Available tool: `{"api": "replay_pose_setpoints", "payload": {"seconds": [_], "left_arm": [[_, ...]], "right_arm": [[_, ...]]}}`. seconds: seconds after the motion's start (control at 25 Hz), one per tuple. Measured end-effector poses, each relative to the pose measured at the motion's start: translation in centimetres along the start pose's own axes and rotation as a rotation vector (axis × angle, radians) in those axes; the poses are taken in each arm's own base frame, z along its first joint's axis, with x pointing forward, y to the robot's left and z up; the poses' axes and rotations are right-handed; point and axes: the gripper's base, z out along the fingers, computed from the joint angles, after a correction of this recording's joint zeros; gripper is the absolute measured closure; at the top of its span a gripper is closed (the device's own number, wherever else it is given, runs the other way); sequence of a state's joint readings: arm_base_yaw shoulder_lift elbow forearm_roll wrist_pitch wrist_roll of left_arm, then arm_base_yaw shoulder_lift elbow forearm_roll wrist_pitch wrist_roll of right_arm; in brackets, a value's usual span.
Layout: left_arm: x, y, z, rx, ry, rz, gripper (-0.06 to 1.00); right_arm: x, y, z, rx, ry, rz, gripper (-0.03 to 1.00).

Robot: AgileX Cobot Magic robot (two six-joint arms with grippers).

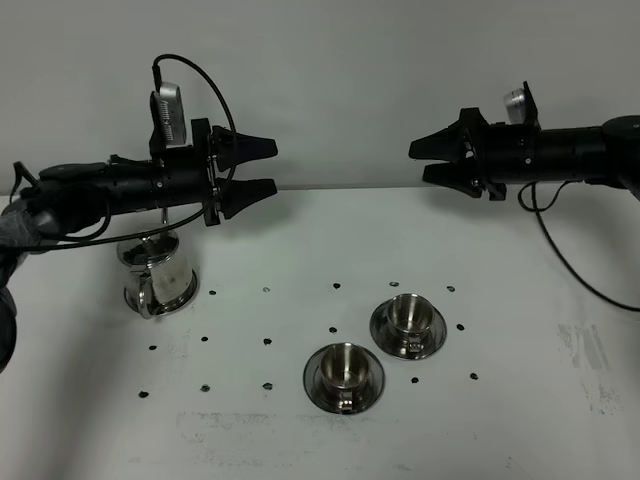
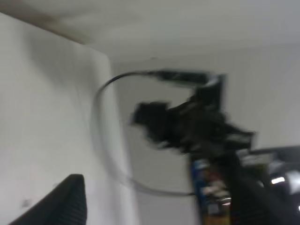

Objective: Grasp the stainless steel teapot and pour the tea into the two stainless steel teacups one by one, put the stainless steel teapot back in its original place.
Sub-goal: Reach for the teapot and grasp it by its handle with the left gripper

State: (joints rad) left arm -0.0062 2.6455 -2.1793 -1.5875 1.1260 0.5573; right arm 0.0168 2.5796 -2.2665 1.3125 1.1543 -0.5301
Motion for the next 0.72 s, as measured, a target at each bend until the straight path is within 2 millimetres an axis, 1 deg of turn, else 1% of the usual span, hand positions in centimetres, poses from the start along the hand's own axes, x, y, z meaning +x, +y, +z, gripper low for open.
{"api": "replay_pose_setpoints", "payload": {"seconds": [0.08, 0.16, 0.28, 0.32, 0.4, 0.48, 0.56, 0.64, 0.72], "left_arm": [[-0.1, -1.3, -0.3, -0.078, 0.014, 0.084, 0.32], [-0.4, -3.2, -0.8, -0.176, 0.018, 0.188, 0.35], [-0.8, -6.9, -2.1, -0.351, 0.026, 0.372, 0.37], [-0.8, -7.8, -2.5, -0.415, 0.036, 0.429, 0.37], [-0.8, -10.1, -3.4, -0.527, 0.044, 0.539, 0.38], [-0.6, -11.8, -4.0, -0.625, 0.064, 0.628, 0.39], [-0.3, -13.5, -4.4, -0.688, 0.074, 0.689, 0.39], [0.0, -14.6, -4.6, -0.739, 0.084, 0.734, 0.39], [0.2, -15.6, -4.8, -0.784, 0.082, 0.761, 0.39]], "right_arm": [[-1.0, 1.3, -0.6, 0.049, 0.008, -0.113, 0.46], [-2.0, 2.8, -1.4, 0.112, 0.005, -0.204, 0.46], [-3.4, 4.7, -2.8, 0.234, -0.021, -0.287, 0.47], [-3.7, 5.1, -3.2, 0.281, -0.031, -0.309, 0.48], [-4.0, 5.2, -3.8, 0.36, -0.037, -0.339, 0.49], [-4.1, 5.0, -4.1, 0.424, -0.026, -0.372, 0.5], [-4.0, 4.7, -4.2, 0.498, 0.007, -0.407, 0.51], [-3.8, 4.5, -4.4, 0.594, 0.054, -0.448, 0.52], [-3.5, 5.1, -4.5, 0.68, 0.097, -0.473, 0.52]]}}
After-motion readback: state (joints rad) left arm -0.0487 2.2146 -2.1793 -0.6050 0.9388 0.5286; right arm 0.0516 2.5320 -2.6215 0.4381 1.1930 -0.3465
